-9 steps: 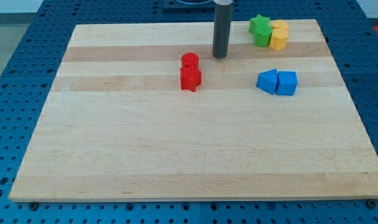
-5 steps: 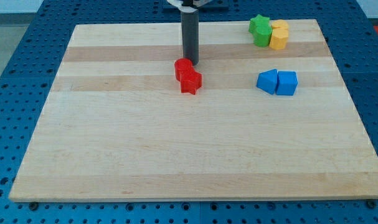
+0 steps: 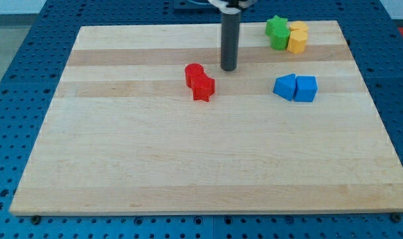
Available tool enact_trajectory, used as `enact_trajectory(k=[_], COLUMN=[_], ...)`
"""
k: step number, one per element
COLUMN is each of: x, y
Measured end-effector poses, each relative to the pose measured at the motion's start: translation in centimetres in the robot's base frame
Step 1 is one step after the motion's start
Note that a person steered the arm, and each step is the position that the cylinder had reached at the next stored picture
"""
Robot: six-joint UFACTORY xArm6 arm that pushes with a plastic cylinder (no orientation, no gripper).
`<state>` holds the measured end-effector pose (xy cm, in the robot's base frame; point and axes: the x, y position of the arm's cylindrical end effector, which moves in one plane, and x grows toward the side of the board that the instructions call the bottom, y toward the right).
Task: Slightly push the red blocks at the center of the board
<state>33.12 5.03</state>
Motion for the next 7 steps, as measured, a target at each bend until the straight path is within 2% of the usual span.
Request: enact_trajectory(k=[3, 5, 6, 7], x=[-0.3, -1.5, -6.6, -11.5], y=[10.7, 22.5, 25.6, 25.7])
